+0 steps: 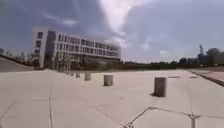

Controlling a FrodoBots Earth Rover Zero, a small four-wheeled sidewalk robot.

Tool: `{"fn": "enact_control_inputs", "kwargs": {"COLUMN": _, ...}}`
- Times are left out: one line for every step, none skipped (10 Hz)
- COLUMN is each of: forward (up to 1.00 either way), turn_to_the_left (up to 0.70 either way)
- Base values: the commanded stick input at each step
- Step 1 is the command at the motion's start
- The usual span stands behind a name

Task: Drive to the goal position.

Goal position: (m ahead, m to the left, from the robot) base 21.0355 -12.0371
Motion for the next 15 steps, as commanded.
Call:
{"fn": "enact_control_inputs", "kwargs": {"forward": 0.7, "turn_to_the_left": -0.13}}
{"fn": "enact_control_inputs", "kwargs": {"forward": 0.7, "turn_to_the_left": 0.0}}
{"fn": "enact_control_inputs", "kwargs": {"forward": 0.7, "turn_to_the_left": 0.0}}
{"fn": "enact_control_inputs", "kwargs": {"forward": 0.7, "turn_to_the_left": 0.0}}
{"fn": "enact_control_inputs", "kwargs": {"forward": 0.7, "turn_to_the_left": 0.0}}
{"fn": "enact_control_inputs", "kwargs": {"forward": 0.7, "turn_to_the_left": 0.0}}
{"fn": "enact_control_inputs", "kwargs": {"forward": 0.7, "turn_to_the_left": 0.0}}
{"fn": "enact_control_inputs", "kwargs": {"forward": 0.7, "turn_to_the_left": 0.0}}
{"fn": "enact_control_inputs", "kwargs": {"forward": 0.7, "turn_to_the_left": 0.0}}
{"fn": "enact_control_inputs", "kwargs": {"forward": 0.7, "turn_to_the_left": 0.0}}
{"fn": "enact_control_inputs", "kwargs": {"forward": 0.7, "turn_to_the_left": 0.0}}
{"fn": "enact_control_inputs", "kwargs": {"forward": 0.7, "turn_to_the_left": 0.0}}
{"fn": "enact_control_inputs", "kwargs": {"forward": 0.7, "turn_to_the_left": 0.0}}
{"fn": "enact_control_inputs", "kwargs": {"forward": 0.7, "turn_to_the_left": 0.0}}
{"fn": "enact_control_inputs", "kwargs": {"forward": 0.7, "turn_to_the_left": 0.0}}
